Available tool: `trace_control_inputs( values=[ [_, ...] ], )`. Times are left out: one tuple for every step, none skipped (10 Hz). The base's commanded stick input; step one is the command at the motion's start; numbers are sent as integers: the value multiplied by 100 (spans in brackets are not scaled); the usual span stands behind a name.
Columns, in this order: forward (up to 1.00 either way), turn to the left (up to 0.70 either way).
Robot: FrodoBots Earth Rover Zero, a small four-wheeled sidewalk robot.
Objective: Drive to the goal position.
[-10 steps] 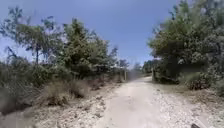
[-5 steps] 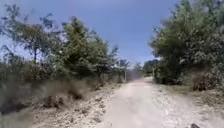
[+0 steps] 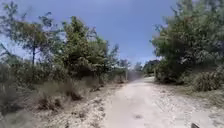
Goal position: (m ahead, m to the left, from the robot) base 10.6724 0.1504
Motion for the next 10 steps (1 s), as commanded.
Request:
trace_control_inputs(
  values=[
    [30,0],
    [30,0],
    [30,0],
    [30,0],
    [30,0],
    [30,0],
    [30,0],
    [30,0],
    [30,0],
    [30,0]
  ],
)
